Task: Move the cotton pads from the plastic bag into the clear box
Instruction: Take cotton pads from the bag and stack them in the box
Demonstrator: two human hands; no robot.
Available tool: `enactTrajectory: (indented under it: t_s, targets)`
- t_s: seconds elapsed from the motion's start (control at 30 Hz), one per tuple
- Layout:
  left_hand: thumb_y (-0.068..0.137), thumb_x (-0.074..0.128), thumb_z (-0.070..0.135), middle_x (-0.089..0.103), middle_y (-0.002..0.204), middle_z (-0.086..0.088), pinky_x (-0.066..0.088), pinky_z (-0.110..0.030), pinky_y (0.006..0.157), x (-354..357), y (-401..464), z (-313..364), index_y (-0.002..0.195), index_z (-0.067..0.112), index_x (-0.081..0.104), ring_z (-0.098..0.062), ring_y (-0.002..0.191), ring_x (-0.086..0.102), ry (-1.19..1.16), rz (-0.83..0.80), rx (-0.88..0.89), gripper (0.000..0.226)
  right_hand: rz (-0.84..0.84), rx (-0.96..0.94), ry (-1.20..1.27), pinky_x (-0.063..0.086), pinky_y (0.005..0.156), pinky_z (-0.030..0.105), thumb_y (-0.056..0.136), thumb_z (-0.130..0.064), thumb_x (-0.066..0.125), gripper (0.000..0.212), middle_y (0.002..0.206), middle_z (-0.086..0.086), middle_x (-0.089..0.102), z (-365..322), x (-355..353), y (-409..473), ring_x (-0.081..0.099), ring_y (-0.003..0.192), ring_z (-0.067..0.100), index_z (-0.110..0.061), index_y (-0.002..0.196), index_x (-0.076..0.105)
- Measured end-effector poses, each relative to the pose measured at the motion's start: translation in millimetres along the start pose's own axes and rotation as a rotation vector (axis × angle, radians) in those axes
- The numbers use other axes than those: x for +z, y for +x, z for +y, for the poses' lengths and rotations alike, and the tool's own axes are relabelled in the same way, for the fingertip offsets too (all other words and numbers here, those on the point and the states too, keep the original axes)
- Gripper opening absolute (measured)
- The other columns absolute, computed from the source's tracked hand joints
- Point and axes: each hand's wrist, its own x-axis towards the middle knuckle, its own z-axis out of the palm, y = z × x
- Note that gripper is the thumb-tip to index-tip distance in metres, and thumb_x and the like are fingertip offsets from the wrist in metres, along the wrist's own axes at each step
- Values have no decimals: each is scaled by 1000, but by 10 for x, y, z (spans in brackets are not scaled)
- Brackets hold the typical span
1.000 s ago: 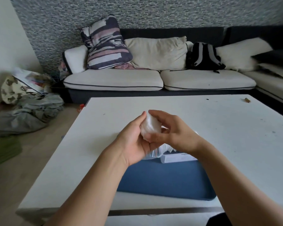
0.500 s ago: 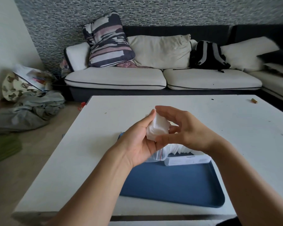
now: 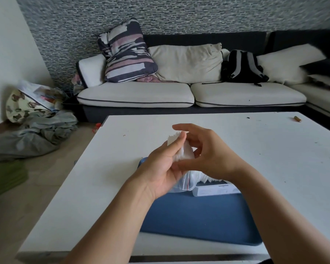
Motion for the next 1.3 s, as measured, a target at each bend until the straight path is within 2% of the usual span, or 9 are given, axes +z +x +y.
enactTrajectory:
  t_s: [0.13,0.4,0.6,0.7,0.87,1.0,1.07,1.2,1.3]
  targets:
    - [96,56,48,73,91,-5,60,-27,67,-19,5,12,107,14,71,-16,76,73,-33,-17,-39,38,-20,-12,-25,58,90,46,57,-39,93,102,120,-10,66,-24,52,-15,61,119,12,-34,146,42]
    - [83,70,23,73,99,-8,58,-25,66,-18,39,-22,124,8,63,-17,85,74,19,-30,68,45,23,-58,-68,56,90,36,63,-21,94,101,117,-10,68,-16,75,21,67,106,12,-33,147,40]
    - [77,85,32,68,122,-15,59,-30,71,-38,63,-24,154,12,30,-25,104,72,10,19,62,97,80,-80,-142,56,84,25,70,-17,84,81,98,-18,70,-59,117,-1,66,93,5,-34,141,49]
    - [79,75,44,72,115,-8,59,-28,69,-8,48,-5,139,12,54,-19,102,72,5,30,33,71,73,-73,-108,53,93,28,72,-14,82,85,113,-12,70,-63,165,-12,65,105,5,-34,144,43]
    - [81,81,23,67,109,-10,58,-30,65,-83,28,52,143,13,44,-20,89,69,206,-85,30,73,-130,2,293,55,95,34,70,-2,81,97,140,7,55,-31,-40,-29,63,121,21,-27,152,34]
    - [67,92,23,61,126,-21,57,-35,70,-198,14,94,142,23,45,-24,93,66,338,-224,-10,88,-267,26,370,59,89,47,77,16,68,77,130,18,62,-2,-193,-51,65,113,38,-18,145,48]
    - [51,98,41,63,119,-12,57,-34,72,-224,22,92,141,25,47,-23,92,68,341,-223,-10,104,-213,32,326,61,76,37,79,16,66,64,111,17,69,0,-158,-54,69,93,29,-12,136,56]
    - [76,58,81,72,117,-5,58,-42,87,-80,49,89,124,26,68,-24,102,69,348,75,91,74,-45,68,447,55,70,27,71,3,62,39,86,7,71,-45,11,-42,67,80,18,-4,109,69]
    - [87,44,76,71,119,-8,50,-53,103,-49,96,86,118,21,71,-27,112,68,65,396,224,69,84,154,489,55,67,28,65,-6,60,37,80,8,69,-88,214,-26,65,73,17,-1,102,67]
